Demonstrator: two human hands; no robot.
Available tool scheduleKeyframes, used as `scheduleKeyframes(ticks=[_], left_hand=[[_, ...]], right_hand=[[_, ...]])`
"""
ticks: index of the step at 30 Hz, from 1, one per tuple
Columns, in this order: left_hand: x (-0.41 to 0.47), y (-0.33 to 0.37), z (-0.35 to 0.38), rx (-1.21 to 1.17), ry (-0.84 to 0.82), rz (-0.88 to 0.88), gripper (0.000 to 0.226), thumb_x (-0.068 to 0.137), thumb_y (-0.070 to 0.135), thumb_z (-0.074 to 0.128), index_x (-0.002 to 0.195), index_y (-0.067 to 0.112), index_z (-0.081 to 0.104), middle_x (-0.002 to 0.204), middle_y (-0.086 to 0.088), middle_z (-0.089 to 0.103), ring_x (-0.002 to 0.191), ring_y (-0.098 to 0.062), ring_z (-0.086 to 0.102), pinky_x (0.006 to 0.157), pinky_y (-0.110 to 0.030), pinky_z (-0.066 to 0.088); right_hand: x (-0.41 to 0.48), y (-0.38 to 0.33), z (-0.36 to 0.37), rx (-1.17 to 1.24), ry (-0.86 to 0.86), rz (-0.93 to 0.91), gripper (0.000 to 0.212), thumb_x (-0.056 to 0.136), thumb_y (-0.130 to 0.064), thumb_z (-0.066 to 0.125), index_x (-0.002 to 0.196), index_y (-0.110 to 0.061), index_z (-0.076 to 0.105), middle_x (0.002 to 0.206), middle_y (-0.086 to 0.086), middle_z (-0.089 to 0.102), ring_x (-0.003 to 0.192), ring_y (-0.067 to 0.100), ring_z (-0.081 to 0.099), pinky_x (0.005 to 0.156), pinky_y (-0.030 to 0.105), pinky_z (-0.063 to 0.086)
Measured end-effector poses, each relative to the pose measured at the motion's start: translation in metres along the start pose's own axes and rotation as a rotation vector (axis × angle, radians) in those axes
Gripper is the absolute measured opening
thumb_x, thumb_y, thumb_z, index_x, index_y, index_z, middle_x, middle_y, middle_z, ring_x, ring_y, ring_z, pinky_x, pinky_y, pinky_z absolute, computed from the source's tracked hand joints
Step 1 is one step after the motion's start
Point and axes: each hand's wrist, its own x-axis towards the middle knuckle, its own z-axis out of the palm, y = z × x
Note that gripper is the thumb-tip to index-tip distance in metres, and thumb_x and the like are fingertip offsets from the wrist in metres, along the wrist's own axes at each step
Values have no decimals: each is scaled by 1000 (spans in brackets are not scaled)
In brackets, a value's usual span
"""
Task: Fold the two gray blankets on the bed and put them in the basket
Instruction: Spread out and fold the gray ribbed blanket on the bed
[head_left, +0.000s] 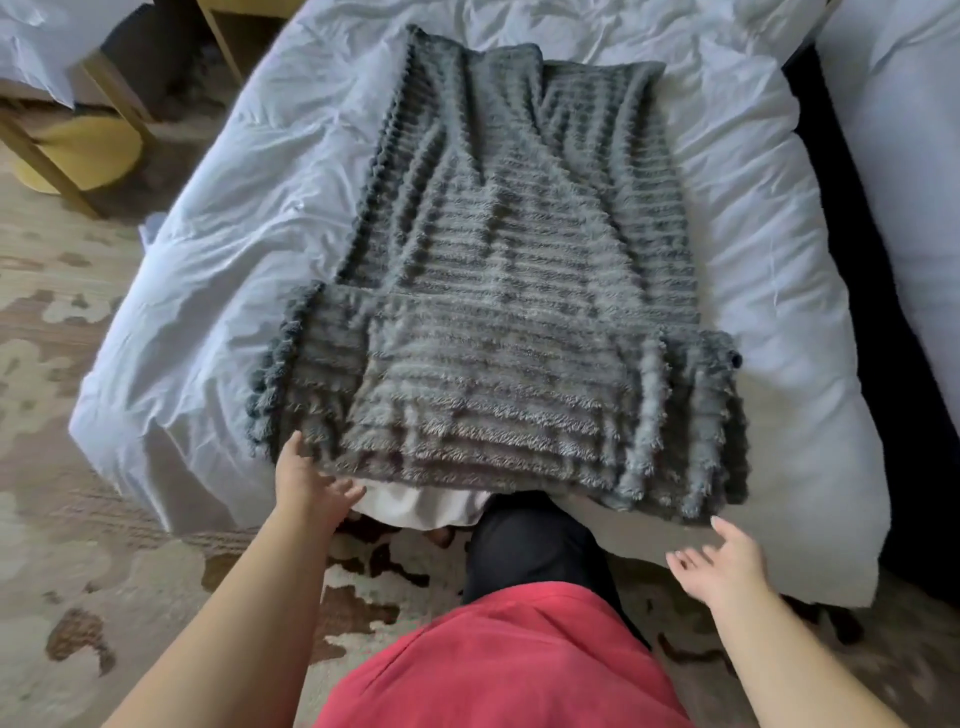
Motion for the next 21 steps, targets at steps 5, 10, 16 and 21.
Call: scheduleKeyframes(ticks=[5,10,16,21], left_hand=[[6,-30,-32,-10,99,-87,83,91,48,54,152,10,13,158,-21,12,143,-40,19,109,-58,26],[32,-43,-2,1,87,-98,93,85,53,61,152,12,12,156,-20,17,141,-39,25,108,-58,27],[63,-49,78,-102,-155,-222,53,90,58,47,122,19,65,124,-14,64,115,-38,57,102,-64,34],[75,-50,100,-121,101,-169,50,91,51,50,129,20,59,134,-7,58,125,-32,50,111,-55,28]], right_hand=[[14,27,-50,76,76,77,68,96,-31,49,151,-7,18,155,13,25,142,25,29,112,39,29],[42,16,-26,123,18,102,72,92,-40,58,150,-11,26,147,12,37,130,26,43,105,39,39],[83,-23,58,164,-115,40,41,96,-44,44,123,-18,60,122,10,63,115,29,56,101,47,41],[94,-30,80,1,38,25,32,99,-36,37,96,-21,64,91,5,67,84,24,61,91,41,45]])
